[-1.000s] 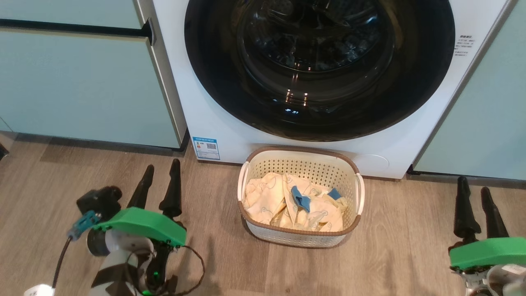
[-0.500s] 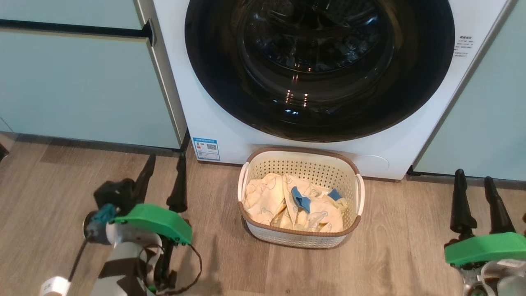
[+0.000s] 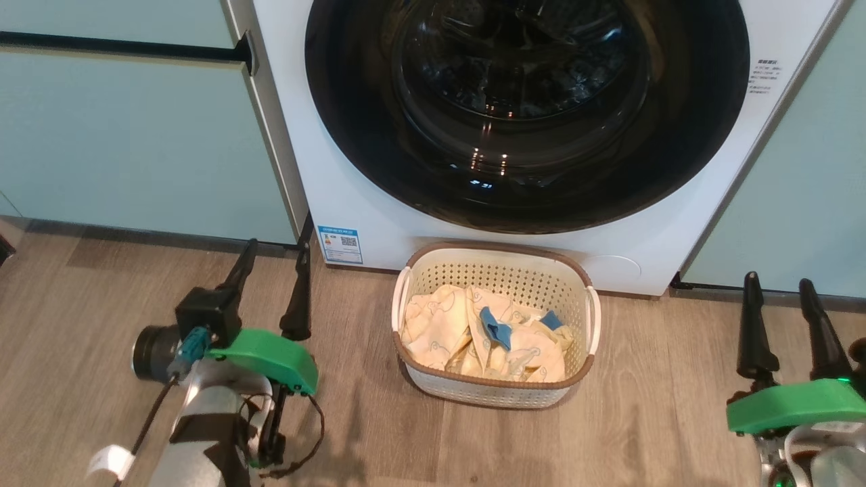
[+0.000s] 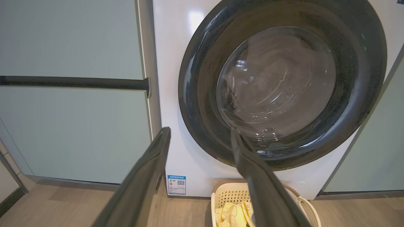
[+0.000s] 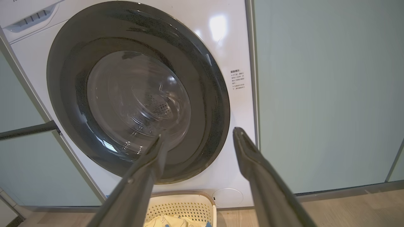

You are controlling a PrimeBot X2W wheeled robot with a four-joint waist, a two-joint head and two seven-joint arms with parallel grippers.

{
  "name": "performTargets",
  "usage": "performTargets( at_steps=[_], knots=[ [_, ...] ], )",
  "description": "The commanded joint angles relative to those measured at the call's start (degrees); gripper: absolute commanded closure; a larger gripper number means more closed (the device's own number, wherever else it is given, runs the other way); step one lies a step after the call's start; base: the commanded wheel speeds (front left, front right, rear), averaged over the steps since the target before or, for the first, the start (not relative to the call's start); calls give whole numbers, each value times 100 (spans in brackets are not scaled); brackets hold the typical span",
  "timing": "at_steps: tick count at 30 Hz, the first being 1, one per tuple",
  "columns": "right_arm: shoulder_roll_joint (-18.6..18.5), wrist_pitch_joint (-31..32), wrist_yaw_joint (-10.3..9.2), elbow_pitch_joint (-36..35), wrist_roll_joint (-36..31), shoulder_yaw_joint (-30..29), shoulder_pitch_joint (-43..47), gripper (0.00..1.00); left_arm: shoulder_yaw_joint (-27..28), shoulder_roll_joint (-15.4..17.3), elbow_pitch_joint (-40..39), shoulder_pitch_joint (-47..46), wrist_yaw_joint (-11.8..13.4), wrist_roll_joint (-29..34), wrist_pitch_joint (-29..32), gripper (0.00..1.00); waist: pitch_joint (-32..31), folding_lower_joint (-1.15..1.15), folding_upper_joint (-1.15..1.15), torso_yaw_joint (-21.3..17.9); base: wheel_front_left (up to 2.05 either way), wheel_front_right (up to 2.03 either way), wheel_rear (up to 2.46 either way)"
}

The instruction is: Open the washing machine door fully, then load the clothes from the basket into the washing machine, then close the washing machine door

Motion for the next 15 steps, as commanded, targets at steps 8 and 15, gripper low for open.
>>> performTargets(
  at_steps=[8, 15],
  knots=[
    [-116, -146, 26, -140, -98, 12, -368, 0, 219, 119, 96, -446, -25, 213, -128, 0, -7, 0, 0, 1, 0, 0, 0],
    [-116, -146, 26, -58, 61, 11, -362, 0, 190, 110, 180, -446, -69, 162, -128, 0, -21, 0, 0, 3, 0, 0, 0]
  ],
)
